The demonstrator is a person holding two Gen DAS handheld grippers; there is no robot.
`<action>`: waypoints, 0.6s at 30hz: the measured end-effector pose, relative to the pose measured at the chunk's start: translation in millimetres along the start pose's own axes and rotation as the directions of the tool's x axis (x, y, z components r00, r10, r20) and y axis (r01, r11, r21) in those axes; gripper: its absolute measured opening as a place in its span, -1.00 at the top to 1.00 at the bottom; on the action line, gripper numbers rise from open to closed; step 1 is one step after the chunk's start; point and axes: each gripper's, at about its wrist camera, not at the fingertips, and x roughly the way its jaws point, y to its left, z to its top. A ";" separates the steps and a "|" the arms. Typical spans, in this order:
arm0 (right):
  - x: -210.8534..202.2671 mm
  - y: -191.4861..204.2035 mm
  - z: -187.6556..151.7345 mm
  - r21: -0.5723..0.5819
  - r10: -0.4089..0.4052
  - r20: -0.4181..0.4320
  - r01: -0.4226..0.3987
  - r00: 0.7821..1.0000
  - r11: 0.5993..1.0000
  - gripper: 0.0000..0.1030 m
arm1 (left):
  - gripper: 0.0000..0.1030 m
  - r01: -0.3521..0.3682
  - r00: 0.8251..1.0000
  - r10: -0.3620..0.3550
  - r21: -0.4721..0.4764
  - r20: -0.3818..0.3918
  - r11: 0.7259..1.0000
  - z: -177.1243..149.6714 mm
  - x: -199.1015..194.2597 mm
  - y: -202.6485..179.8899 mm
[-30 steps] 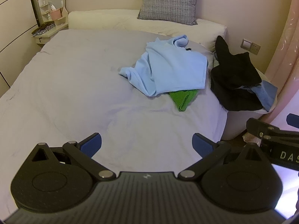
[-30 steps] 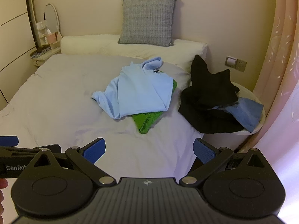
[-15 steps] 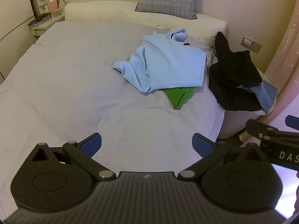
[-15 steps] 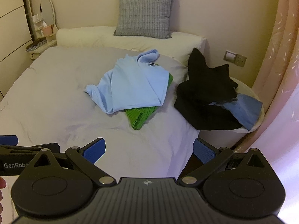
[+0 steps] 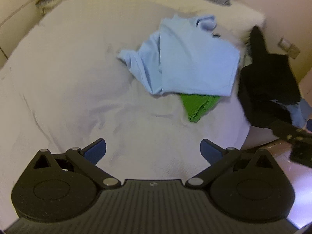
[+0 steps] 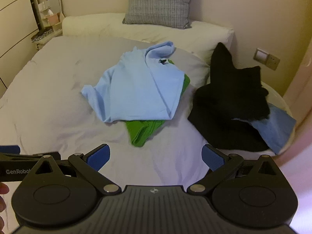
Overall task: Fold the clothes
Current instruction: 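Lower both grippers onto the light-blue sweatshirt and close on its fabric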
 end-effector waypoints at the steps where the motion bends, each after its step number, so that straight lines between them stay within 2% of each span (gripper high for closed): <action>1: 9.7 -5.0 5.3 -0.003 0.002 -0.009 -0.002 1.000 1.000 -1.00 | -0.96 0.004 1.000 -0.004 -0.015 -0.023 1.000 5.5 10.3 -1.4; 6: 56.2 -25.7 26.6 -0.009 0.026 -0.048 -0.026 0.998 1.000 -1.00 | -0.95 0.073 0.992 -0.086 -0.137 -0.094 0.988 31.5 55.1 0.2; 10: 90.9 -35.7 40.6 -0.040 0.059 -0.057 -0.061 0.997 0.997 -1.00 | -0.84 0.050 0.995 -0.060 -0.109 -0.086 0.993 51.2 79.7 -8.8; 12: 107.8 -39.2 47.1 -0.056 0.070 -0.057 -0.073 0.996 0.996 -0.99 | -0.75 0.060 0.994 -0.070 -0.112 -0.087 0.992 61.4 94.3 -9.9; 14: 127.3 -44.3 55.7 -0.049 0.077 -0.068 -0.081 0.995 0.996 -0.94 | -0.38 0.083 0.991 -0.095 -0.130 -0.095 0.988 71.5 110.7 -8.4; 15: 137.0 -47.8 59.7 -0.035 0.085 -0.072 -0.088 0.994 0.996 -0.90 | -0.28 0.099 0.988 -0.115 -0.145 -0.101 0.984 76.1 119.7 -6.3; 17: 156.1 -56.4 66.9 0.011 0.107 -0.081 -0.106 0.991 0.994 -0.79 | 0.03 0.129 0.983 -0.149 -0.176 -0.111 0.976 84.8 138.0 -1.8; 18: 165.4 -61.3 70.2 0.040 0.119 -0.088 -0.116 0.989 0.992 -0.76 | 0.08 0.134 0.981 -0.155 -0.178 -0.114 0.975 88.6 147.6 -0.7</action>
